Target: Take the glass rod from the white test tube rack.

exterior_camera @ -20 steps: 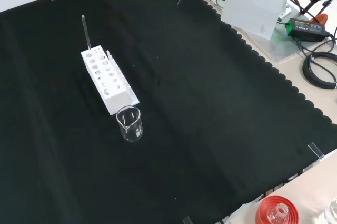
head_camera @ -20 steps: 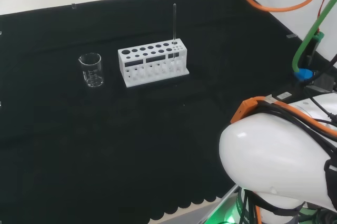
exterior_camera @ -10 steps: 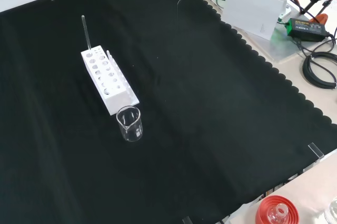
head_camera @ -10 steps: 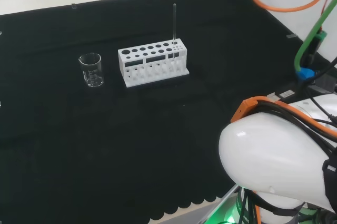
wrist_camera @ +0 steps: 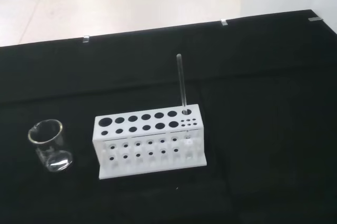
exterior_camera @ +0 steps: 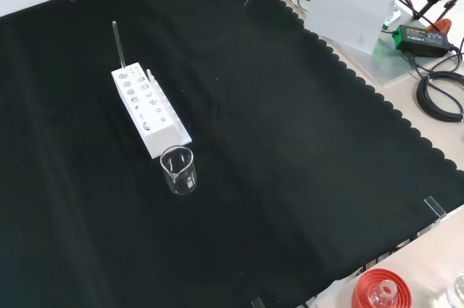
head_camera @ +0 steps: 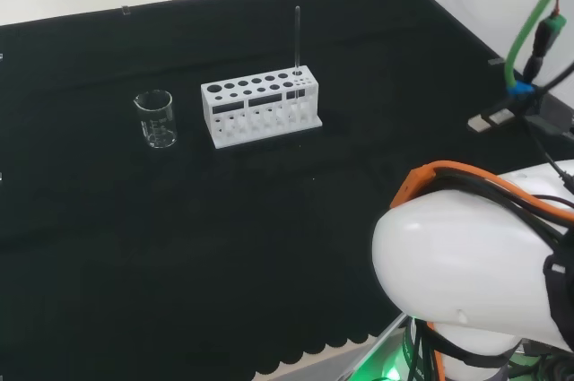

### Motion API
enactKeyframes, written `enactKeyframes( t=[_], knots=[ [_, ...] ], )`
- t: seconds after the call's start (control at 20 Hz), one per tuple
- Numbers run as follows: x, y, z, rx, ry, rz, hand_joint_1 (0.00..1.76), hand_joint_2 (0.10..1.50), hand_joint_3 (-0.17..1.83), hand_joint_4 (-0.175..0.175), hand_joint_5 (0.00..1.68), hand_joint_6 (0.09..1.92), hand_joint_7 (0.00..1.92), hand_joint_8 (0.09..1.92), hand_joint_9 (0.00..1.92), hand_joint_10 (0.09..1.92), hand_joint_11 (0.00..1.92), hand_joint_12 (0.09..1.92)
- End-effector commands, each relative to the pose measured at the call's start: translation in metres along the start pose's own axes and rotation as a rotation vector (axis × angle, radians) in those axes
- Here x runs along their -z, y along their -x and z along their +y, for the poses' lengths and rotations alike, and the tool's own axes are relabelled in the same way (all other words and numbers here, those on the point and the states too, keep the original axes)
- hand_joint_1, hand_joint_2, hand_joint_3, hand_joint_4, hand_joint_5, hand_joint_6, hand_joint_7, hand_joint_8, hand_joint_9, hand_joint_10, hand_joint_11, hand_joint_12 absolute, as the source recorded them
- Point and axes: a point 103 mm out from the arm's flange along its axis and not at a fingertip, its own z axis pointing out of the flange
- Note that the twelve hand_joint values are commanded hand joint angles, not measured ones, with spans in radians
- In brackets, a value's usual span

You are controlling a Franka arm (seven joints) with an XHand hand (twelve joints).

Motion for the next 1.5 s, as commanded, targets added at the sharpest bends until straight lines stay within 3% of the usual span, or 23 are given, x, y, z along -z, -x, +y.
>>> enactKeyframes(
  t=[0.05,0.2,0.4,0.75,1.3,1.5],
  knots=[
    [0.008,0.011,0.044,-0.012,-0.013,-0.006,0.44,0.92,0.1,0.099,0.08,0.09,0.02,0.61,0.0,0.92,0.0,1.45],
    [0.008,0.014,0.08,-0.004,-0.017,-0.01,0.44,0.92,0.1,0.098,0.08,0.09,0.02,0.62,0.0,0.94,0.0,1.45],
    [0.008,0.019,0.102,-0.009,-0.014,-0.005,0.44,0.93,0.1,0.097,0.09,0.09,0.02,0.63,0.0,0.96,0.0,1.47],
    [-0.003,0.034,0.149,-0.039,-0.06,0.013,0.43,0.93,0.11,0.096,0.09,0.09,0.02,0.64,0.0,0.98,0.0,1.48],
    [-0.02,0.06,0.195,-0.075,-0.081,0.01,0.45,0.93,0.11,0.092,0.11,0.09,0.04,0.66,0.02,0.99,0.0,1.51],
    [-0.026,0.062,0.209,-0.068,-0.091,0.0,0.46,0.93,0.11,0.085,0.13,0.09,0.07,0.7,0.07,1.0,0.01,1.58]
  ],
)
